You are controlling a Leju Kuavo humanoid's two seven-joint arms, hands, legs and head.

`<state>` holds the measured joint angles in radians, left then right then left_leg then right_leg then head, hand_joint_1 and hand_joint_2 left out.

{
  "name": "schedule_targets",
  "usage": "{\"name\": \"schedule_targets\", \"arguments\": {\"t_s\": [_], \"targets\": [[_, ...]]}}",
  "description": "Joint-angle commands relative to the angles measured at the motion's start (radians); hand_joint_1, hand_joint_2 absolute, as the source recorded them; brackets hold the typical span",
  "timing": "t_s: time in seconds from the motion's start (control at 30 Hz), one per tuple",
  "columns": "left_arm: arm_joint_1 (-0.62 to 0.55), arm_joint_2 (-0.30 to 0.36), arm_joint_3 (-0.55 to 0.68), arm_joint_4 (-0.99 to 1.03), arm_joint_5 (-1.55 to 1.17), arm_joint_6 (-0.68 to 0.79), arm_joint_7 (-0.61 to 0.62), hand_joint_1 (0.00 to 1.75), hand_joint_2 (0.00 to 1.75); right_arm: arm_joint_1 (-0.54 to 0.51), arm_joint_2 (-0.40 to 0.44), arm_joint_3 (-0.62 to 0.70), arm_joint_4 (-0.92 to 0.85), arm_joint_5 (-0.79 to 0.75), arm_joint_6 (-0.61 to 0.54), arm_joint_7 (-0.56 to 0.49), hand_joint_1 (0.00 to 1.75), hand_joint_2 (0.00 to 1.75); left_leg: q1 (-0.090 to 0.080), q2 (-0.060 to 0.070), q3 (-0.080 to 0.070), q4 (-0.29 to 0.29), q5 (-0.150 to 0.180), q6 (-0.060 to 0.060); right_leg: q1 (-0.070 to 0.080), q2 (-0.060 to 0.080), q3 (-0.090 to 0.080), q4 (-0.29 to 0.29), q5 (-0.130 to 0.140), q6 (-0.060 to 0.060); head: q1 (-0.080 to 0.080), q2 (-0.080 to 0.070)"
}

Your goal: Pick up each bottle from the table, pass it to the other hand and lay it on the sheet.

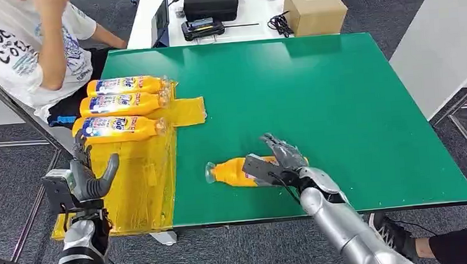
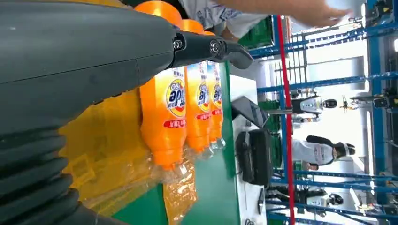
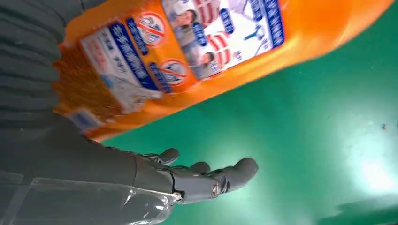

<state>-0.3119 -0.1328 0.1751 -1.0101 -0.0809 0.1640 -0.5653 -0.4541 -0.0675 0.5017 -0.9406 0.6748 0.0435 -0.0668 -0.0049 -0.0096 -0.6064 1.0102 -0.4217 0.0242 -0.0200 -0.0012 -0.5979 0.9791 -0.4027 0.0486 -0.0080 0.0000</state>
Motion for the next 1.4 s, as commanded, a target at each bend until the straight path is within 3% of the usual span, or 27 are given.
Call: {"name": "schedule_targets", "arguments": {"t_s": [0.03,0.33,0.67,0.9,0.93,1.0,1.1,1.23,1.4], "targets": [[-0.071,-0.004,-0.012,0.120,0.006,-0.013,0.001,0.00,1.75,-0.105,-0.037,0.126,0.220,-0.010,0.030,-0.008,0.00,1.75,0.002,-0.002,0.003,0.000,0.000,-0.001,0.002,-0.003,0.005,-0.002,0.000,-0.002,0.000,0.000],[-0.125,-0.011,-0.037,0.212,0.008,-0.021,0.004,0.00,1.75,-0.167,0.008,0.226,0.383,-0.054,0.112,-0.052,0.00,1.75,0.001,-0.001,0.006,0.000,0.000,-0.001,0.001,-0.001,0.006,-0.001,0.001,-0.001,0.000,0.000],[-0.131,-0.011,-0.036,0.226,0.013,-0.022,0.004,0.00,1.75,-0.178,0.008,0.242,0.400,-0.052,0.118,-0.057,0.00,1.75,0.001,0.000,0.009,0.000,0.000,0.000,0.002,-0.001,0.009,-0.001,0.000,0.000,0.000,0.000],[-0.149,-0.018,-0.037,0.259,0.029,-0.028,0.000,0.00,1.75,-0.270,-0.013,0.357,0.460,-0.022,0.251,-0.058,0.03,1.75,0.002,-0.001,0.008,0.000,0.001,-0.001,0.002,-0.002,0.009,-0.002,0.001,-0.001,0.000,0.000],[-0.150,-0.020,-0.038,0.260,0.030,-0.031,-0.001,0.00,1.75,-0.283,-0.019,0.367,0.461,-0.022,0.267,-0.063,0.99,1.75,0.001,-0.001,0.008,0.000,0.001,-0.001,0.001,-0.002,0.008,-0.001,0.001,-0.001,0.000,0.000],[-0.152,-0.023,-0.036,0.259,0.038,-0.032,-0.004,0.00,1.75,-0.299,-0.029,0.386,0.462,-0.020,0.283,-0.056,1.71,1.75,0.001,-0.001,0.008,0.000,0.001,-0.001,0.001,-0.002,0.008,-0.001,0.001,-0.001,0.000,0.000],[-0.150,-0.024,-0.036,0.254,0.043,-0.033,-0.005,0.00,1.75,-0.301,-0.035,0.393,0.455,-0.041,0.279,-0.056,1.75,1.75,0.001,-0.001,0.008,0.000,0.001,0.000,0.001,-0.002,0.009,-0.002,0.001,-0.002,0.000,0.000],[-0.141,-0.025,-0.033,0.239,0.053,-0.033,-0.006,0.00,1.75,-0.273,-0.050,0.377,0.390,-0.103,0.189,-0.082,1.75,1.75,0.002,-0.001,0.008,0.000,0.000,-0.001,0.002,-0.003,0.009,-0.002,0.002,-0.003,0.000,0.000],[-0.137,-0.025,-0.033,0.235,0.054,-0.034,-0.006,0.00,1.75,-0.268,-0.053,0.379,0.378,-0.105,0.183,-0.081,1.75,1.75,0.001,-0.001,0.007,0.000,0.001,0.000,0.001,-0.001,0.007,-0.001,0.002,-0.003,0.000,0.000]]}}
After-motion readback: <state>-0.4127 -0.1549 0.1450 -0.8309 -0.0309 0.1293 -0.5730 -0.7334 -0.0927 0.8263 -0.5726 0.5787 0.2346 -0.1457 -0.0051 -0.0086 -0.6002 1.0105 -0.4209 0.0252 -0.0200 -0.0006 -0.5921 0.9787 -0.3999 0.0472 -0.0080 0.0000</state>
